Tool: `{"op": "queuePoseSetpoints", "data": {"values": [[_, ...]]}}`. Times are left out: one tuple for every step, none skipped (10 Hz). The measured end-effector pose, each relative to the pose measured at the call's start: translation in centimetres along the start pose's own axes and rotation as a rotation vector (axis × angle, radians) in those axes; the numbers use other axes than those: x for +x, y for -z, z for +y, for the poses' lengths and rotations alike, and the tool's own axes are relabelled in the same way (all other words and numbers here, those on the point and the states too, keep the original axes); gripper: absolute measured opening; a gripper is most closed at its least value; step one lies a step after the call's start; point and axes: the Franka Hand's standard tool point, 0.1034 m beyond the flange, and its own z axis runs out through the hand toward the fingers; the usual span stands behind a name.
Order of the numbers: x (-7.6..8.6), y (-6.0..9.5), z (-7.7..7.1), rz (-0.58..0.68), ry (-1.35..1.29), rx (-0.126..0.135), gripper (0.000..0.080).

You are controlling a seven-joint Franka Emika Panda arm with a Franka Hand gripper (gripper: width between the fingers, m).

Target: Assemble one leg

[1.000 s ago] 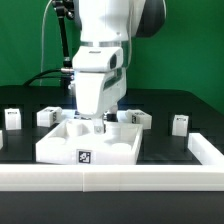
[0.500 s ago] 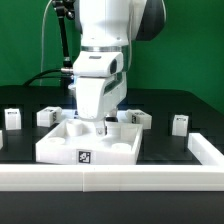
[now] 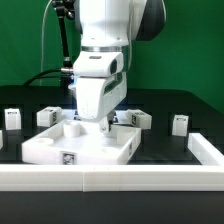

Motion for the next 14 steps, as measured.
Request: {"op": "queuePoseSetpoints", "data": {"values": [[0.0,0.0,0.0,0.000,0.000,0.000,0.0057],[0.0,0.0,0.0,0.000,0.000,0.000,0.0057],[0.0,0.0,0.0,0.000,0.000,0.000,0.0057],[0.0,0.0,0.0,0.000,0.000,0.000,0.0057],[0.0,0.0,0.0,0.000,0.000,0.000,0.0057],[-0.2,0.0,0.1,-0.001,0.028,0.002,0.0057],[-0.8,0.1,0.5,-0.004,0.101,0.010,0.0058],[-1.1,0.2,0.8,-0.003,0.153,0.007,0.0058],[-0.8,0.1,0.7,-0.012,0.191,0.012,0.0058],[-0.6,0.0,0.8,-0.018,0.246,0.003,0.0058],[-0.4,0.0,0.8,-0.026,0.300,0.000,0.0058],[-0.4,0.0,0.8,-0.026,0.296,0.000,0.0058],[-0.4,0.0,0.8,-0.026,0.296,0.000,0.0058],[-0.4,0.0,0.8,-0.026,0.296,0.000,0.0058]]}}
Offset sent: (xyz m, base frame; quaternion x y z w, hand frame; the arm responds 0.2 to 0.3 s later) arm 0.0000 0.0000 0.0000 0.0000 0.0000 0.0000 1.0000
